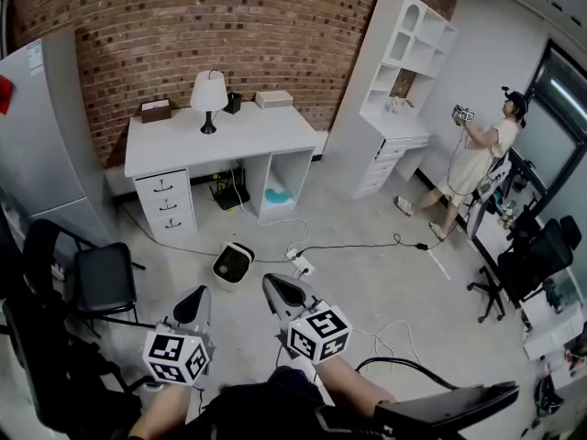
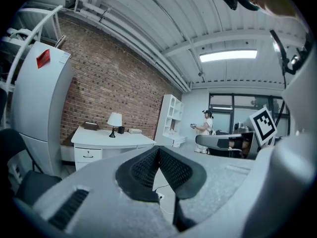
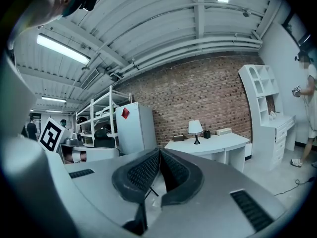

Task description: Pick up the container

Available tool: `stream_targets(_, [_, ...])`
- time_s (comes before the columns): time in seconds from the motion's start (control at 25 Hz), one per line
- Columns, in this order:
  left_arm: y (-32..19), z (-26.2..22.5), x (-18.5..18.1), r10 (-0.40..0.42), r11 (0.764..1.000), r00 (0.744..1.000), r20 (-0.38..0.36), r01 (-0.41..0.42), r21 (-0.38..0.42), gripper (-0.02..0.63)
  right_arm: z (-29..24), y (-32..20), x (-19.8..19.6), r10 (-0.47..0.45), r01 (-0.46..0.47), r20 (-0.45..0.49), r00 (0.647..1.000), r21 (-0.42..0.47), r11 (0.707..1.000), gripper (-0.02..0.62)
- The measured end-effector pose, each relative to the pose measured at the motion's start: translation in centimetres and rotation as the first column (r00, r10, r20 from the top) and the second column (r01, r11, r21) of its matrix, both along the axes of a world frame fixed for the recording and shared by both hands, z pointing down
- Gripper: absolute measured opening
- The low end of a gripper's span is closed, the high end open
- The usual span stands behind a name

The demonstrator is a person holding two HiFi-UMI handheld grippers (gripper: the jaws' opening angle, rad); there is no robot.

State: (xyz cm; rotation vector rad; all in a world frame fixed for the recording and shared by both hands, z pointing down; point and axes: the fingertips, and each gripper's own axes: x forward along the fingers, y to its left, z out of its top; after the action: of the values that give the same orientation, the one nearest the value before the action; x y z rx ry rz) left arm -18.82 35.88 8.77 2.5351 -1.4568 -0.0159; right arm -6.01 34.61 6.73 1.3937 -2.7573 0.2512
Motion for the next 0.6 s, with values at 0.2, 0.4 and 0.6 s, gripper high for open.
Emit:
stream_targets(0.2, [0.1, 0.7, -0.9, 0.008, 1.0, 1.0, -0.004, -0.008, -0.014, 0.009, 0.8, 0.5, -0.5, 0.011, -0.011, -0.003, 1.0, -0.018, 1.0, 0.008])
stream_targets(0.4, [-0.9, 0.9, -1.2, -0.012, 1.0, 1.0, 0.012, 0.012, -0.009, 0.009, 0.8, -1.2, -0.3, 0.008, -0.008, 0.009, 1.0, -0.007, 1.0, 0.008])
stream_targets(0.6, [-3.7, 0.6, -2.0, -0.059, 0.998, 0.998, 0.018, 0.06, -0.008, 0.009, 0.8, -4.9, -0.7, -0.039, 0.039, 0.018, 0.999, -0.007, 0.999, 0.008])
